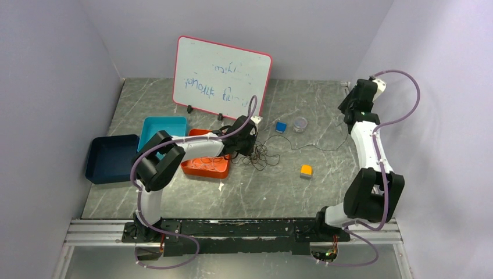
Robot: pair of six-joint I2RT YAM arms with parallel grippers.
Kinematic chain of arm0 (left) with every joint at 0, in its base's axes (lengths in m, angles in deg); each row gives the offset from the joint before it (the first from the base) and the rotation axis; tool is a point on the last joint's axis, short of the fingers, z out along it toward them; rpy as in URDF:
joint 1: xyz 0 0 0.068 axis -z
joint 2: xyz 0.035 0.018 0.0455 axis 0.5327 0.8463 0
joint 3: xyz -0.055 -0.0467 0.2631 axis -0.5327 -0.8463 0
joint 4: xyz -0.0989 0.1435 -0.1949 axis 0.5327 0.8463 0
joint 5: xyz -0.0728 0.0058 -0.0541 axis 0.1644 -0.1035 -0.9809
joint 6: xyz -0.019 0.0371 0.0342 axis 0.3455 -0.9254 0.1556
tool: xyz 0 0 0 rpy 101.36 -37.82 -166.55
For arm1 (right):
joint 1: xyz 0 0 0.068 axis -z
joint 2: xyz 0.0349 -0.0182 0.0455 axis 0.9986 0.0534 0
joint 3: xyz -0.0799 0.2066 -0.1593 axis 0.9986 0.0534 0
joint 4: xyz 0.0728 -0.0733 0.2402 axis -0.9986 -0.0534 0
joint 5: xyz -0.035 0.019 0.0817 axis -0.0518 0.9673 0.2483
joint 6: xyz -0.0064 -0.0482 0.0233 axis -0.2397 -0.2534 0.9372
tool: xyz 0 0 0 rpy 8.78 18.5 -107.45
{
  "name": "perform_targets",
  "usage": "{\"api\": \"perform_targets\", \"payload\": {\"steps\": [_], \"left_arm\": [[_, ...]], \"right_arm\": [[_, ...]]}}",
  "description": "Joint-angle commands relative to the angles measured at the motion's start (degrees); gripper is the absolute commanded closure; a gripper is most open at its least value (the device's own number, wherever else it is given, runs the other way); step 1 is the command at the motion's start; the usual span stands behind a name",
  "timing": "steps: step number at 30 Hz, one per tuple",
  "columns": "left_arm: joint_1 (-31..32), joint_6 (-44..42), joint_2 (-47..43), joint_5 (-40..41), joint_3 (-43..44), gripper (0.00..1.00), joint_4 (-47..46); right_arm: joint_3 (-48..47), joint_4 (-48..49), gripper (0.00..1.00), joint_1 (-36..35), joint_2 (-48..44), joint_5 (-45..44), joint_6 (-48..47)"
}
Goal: Untangle the cables
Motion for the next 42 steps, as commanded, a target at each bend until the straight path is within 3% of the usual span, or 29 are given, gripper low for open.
{"api": "perform_targets", "payload": {"steps": [1,3,10,15,22,26,32,42], "left_arm": [[-0.23,-0.73,2.13,0.62,2.78,0.93,3.41],[-0.26,-0.33,2.63,0.29,3.1,0.93,3.57],[-0.21,0.12,3.51,0.07,3.73,0.93,3.87],[-0.22,0.04,3.86,0.79,4.17,0.93,4.4],[-0.21,0.76,4.51,1.63,4.62,0.93,4.54],[-0.22,1.56,4.5,0.81,4.12,0.93,3.88],[-0.21,1.22,4.39,0.99,3.66,0.93,3.54],[-0.22,0.42,5.8,0.82,5.32,0.93,3.83]], "right_arm": [[2.6,3.34,0.49,1.15,-1.9,3.94,4.22],[4.08,3.47,0.36,1.15,-3.86,2.86,4.11],[7.75,2.41,0.13,1.15,-10.95,0.02,4.43],[6.74,-1.02,0.11,1.14,-15.04,-0.4,3.96],[5.35,-6.6,0.11,1.15,-19.25,5.86,2.16],[-0.61,-13.96,0.08,1.15,-10.83,18.99,-1.41],[4.85,-5.4,0.09,0.52,-13.04,27.66,5.01],[10.81,-11.74,0.11,-18.58,-14.62,38.4,-8.85]]}}
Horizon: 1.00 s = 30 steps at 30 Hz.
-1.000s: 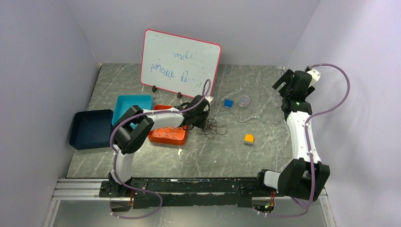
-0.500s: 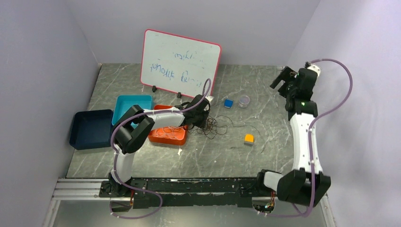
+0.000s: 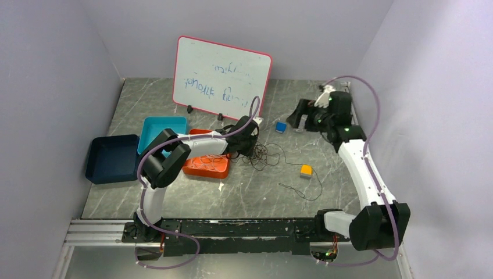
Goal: Untangle the cables
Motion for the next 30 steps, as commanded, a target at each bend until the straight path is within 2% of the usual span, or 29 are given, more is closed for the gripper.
{"api": "perform_targets", "payload": {"steps": [1,5,8,11,19,25,30], "left_arm": [[-0.22,-0.38,1.86,0.51,1.61,0.93,0.4],[-0.22,-0.03,2.09,0.34,1.76,0.93,0.46],[-0.22,0.11,2.0,-0.11,1.48,0.93,0.24],[-0.2,0.03,2.01,-0.27,1.48,0.93,0.36],[-0.2,0.24,2.16,-0.32,1.69,0.93,0.48],[-0.22,0.68,2.27,-0.65,1.74,0.93,0.33],[-0.22,0.88,2.27,-0.22,1.57,0.93,0.31]], "right_arm": [[6.04,-2.17,0.11,-8.79,-2.84,6.28,-6.33],[9.61,-2.09,0.11,-14.81,-2.83,2.3,-7.29],[11.47,-1.63,0.11,-15.74,-2.36,-0.33,-7.89],[12.84,-0.65,0.12,-16.26,-0.66,0.65,-8.53],[16.79,7.6,0.24,-17.76,3.5,-4.71,-7.42],[18.03,13.9,0.52,-17.94,6.64,-9.43,-5.74],[18.42,16.87,0.86,-17.88,6.99,-9.63,-4.14]]}}
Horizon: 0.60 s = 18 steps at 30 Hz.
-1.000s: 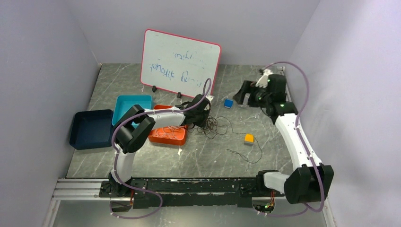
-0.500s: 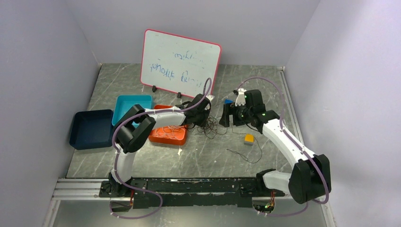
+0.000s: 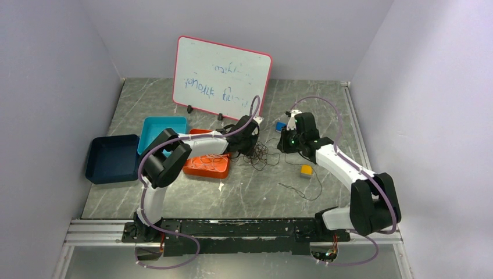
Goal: Untangle the cables
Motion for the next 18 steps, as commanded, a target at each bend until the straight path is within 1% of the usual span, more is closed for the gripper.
{"api": "perform_targets", "payload": {"steps": [1,3,4,5,8,12,18], "left_arm": [[-0.18,0.64,1.8,-0.23,0.97,0.93,0.5],[-0.22,0.81,1.64,-0.2,0.78,0.93,0.27],[-0.22,1.02,1.48,-0.23,0.45,0.93,0.06],[-0.22,1.05,1.31,-0.14,0.04,0.93,-0.29],[-0.22,2.11,1.04,-0.3,-0.98,0.87,-1.31],[-0.2,3.54,0.72,-0.66,-2.19,0.77,-2.45],[-0.22,3.09,1.62,-0.72,-2.15,0.72,-2.56]], "right_arm": [[0.81,6.03,0.91,-0.36,-0.8,-2.0,2.16],[1.67,7.19,0.99,-0.4,-2.21,-2.82,3.38],[1.91,7.55,1.0,-0.36,-3.16,-3.11,3.97],[2.23,7.87,1.0,-0.35,-3.96,-3.37,4.58],[2.63,8.3,1.0,-0.39,-5.92,-4.01,6.28],[2.26,7.77,1.0,-0.42,-8.33,-5.39,7.81],[0.3,6.75,1.0,-0.42,-14.13,-8.97,9.93]]}}
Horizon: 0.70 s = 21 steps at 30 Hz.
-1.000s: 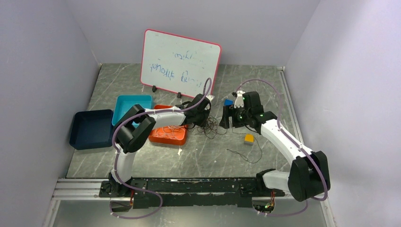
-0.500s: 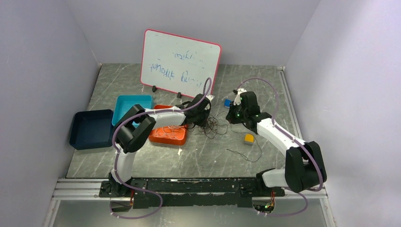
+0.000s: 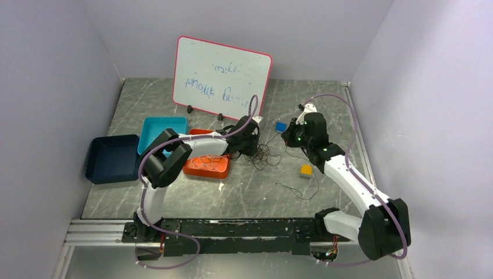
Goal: Untangle the cables
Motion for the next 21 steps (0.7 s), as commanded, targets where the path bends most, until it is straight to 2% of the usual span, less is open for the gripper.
{"api": "perform_targets", "payload": {"steps": [1,10,21], "left_arm": [[-0.22,0.03,1.82,-0.49,-1.07,0.72,0.35],[-0.22,0.05,2.88,-0.82,-1.87,0.7,-0.03],[-0.22,0.19,2.94,-0.45,-2.7,0.67,-0.07]], "right_arm": [[-2.8,0.13,1.0,-0.35,-4.58,-3.89,2.27],[-13.71,-3.5,1.0,-0.29,-8.3,-6.54,1.8],[-20.84,-4.63,1.0,-0.3,-11.05,-10.9,-0.06]]}}
